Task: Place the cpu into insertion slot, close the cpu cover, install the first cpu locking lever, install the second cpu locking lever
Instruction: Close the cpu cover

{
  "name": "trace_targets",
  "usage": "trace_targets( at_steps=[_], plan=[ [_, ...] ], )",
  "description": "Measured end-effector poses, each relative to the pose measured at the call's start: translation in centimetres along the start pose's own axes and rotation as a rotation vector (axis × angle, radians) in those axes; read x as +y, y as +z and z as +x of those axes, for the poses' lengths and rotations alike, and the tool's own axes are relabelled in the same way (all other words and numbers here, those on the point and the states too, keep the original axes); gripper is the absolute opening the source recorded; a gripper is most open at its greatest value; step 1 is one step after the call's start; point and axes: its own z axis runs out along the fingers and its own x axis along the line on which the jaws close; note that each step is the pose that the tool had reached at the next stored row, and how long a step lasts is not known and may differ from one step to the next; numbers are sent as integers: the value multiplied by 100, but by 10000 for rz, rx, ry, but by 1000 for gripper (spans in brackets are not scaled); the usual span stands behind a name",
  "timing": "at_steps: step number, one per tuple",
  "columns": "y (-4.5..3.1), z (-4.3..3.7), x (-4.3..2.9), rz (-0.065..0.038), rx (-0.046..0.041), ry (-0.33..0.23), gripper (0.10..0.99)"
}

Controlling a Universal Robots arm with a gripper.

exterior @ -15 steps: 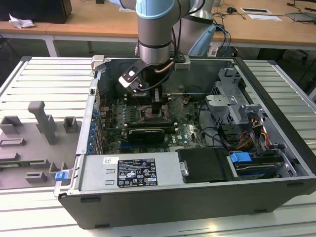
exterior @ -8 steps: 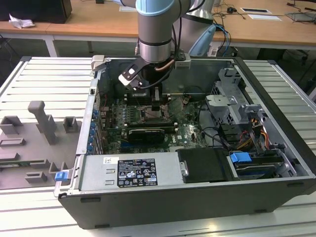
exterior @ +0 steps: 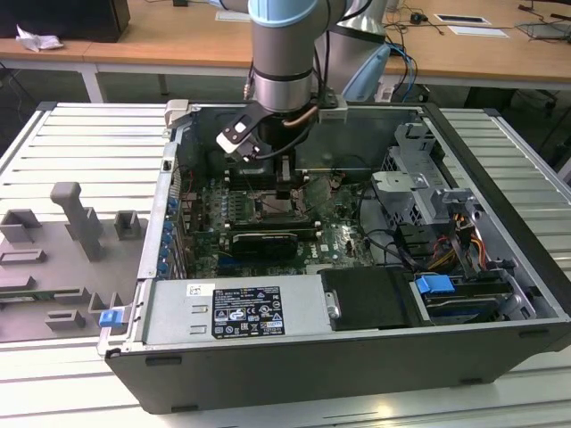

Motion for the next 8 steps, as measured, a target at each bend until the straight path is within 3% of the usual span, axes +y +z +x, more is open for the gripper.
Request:
trace_targets(
  at_steps=[6,8],
  plan=[
    [-11,-20,23,8,14,1,106],
    [-107,-20,30,7,16,1,106]
  ],
)
